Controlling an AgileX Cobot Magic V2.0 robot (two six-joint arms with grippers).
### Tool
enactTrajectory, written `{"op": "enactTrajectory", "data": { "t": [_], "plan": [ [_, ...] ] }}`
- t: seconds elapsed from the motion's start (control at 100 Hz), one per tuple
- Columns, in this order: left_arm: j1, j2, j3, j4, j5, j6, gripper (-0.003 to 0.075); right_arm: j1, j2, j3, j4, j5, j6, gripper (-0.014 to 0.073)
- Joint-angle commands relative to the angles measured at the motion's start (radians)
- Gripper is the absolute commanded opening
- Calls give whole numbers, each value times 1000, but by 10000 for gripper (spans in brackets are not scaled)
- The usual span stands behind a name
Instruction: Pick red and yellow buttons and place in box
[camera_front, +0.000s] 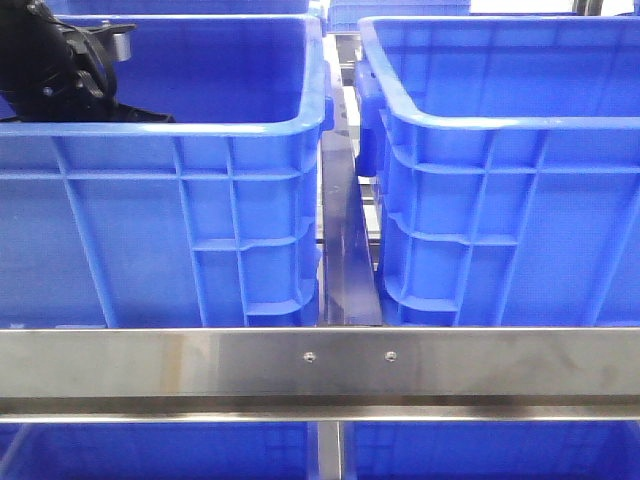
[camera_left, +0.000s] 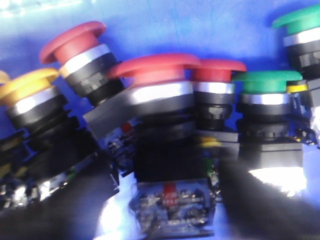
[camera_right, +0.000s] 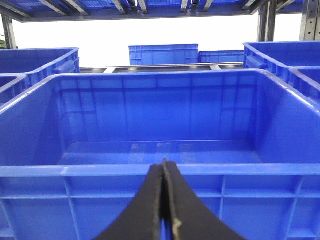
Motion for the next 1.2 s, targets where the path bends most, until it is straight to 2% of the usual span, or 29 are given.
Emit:
{"op": "enactTrajectory", "data": {
  "t": [0.0, 0.07, 0.13, 0.34, 0.6, 0.9, 1.19],
  "plan": [
    [-5, -48, -32, -10, -42, 0, 169, 1, -24, -21, -9, -82, -2, -68],
    [-5, -50, -40, -10, -40, 2, 45, 1, -24, -21, -9, -82, -2, -68],
    [-5, -61, -45, -10, -40, 3, -19, 1, -24, -21, -9, -82, -2, -68],
    [-5, -157, -51, -10, -22, 7, -19, 1, -24, -21, -9, -82, -2, -68],
    [-48, -336, -51, -10, 100, 87, -19, 1, -24, -21, -9, -82, -2, -68],
    [-246, -511, -51, -10, 177, 138, -19, 1, -24, -21, -9, -82, -2, -68],
    [-478, -556, -58, -10, 202, 161, -19, 1, -24, -21, -9, -124, -2, -68]
  ]
}}
